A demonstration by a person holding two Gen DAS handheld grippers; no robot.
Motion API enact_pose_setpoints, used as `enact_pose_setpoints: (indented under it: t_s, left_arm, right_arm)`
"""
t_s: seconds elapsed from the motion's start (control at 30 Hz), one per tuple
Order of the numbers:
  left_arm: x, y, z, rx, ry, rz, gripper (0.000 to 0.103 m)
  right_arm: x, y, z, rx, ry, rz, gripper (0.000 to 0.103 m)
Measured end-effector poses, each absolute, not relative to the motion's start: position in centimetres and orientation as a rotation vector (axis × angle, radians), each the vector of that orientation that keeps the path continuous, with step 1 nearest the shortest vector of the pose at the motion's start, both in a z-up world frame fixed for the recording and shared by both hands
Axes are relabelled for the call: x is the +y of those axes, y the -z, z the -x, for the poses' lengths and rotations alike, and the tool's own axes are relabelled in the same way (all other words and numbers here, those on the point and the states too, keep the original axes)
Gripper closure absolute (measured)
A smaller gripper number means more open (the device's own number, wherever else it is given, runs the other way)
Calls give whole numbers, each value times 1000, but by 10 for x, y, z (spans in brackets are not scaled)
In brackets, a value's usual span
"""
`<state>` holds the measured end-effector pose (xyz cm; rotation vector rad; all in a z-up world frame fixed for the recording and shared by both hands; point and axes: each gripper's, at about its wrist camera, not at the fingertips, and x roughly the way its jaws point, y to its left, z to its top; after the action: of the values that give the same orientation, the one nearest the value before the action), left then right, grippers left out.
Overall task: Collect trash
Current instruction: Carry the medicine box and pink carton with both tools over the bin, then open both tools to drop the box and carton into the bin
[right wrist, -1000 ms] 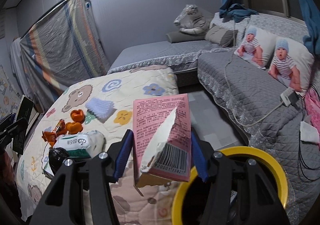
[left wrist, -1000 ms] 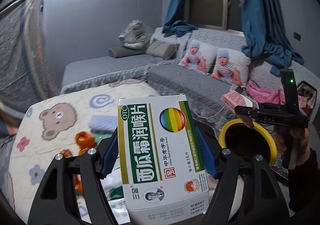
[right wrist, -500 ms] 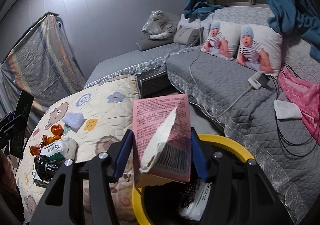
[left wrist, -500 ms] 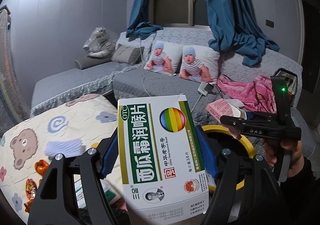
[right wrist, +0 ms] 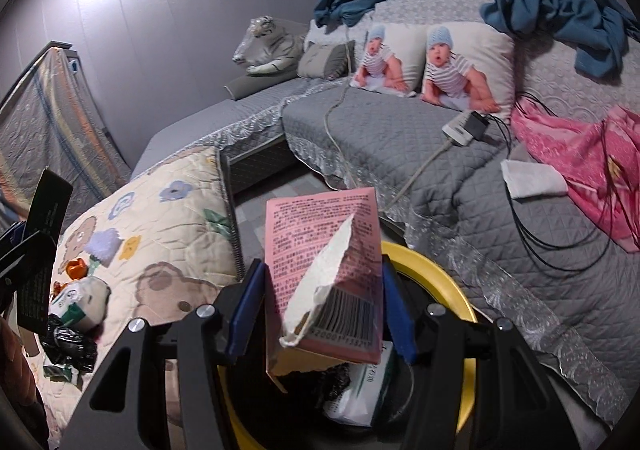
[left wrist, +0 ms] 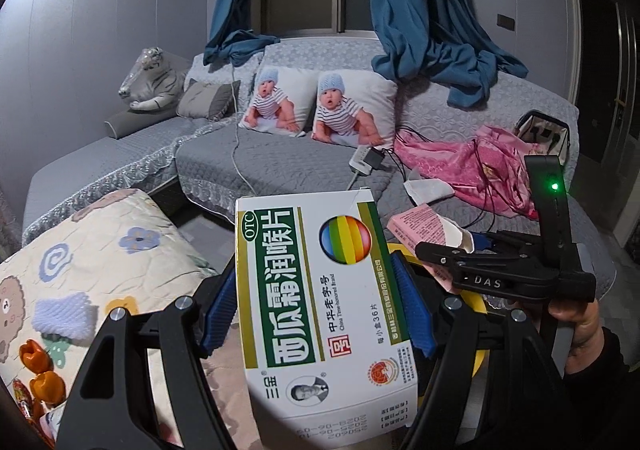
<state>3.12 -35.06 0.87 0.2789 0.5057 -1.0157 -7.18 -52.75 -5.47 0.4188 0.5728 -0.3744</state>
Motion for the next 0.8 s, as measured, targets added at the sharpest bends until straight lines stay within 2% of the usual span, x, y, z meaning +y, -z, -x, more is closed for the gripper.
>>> enact_pose_setpoints:
  t_s: [0.37,0.8]
  left_arm:
    - [-383,21,-33,555,1044,-309,36]
    - [-418,72,-64,727,997,-327,35]
  right_arm:
    - [-538,85,71,630,441,-439,50]
    - [-549,111,66,729,476,-476,49]
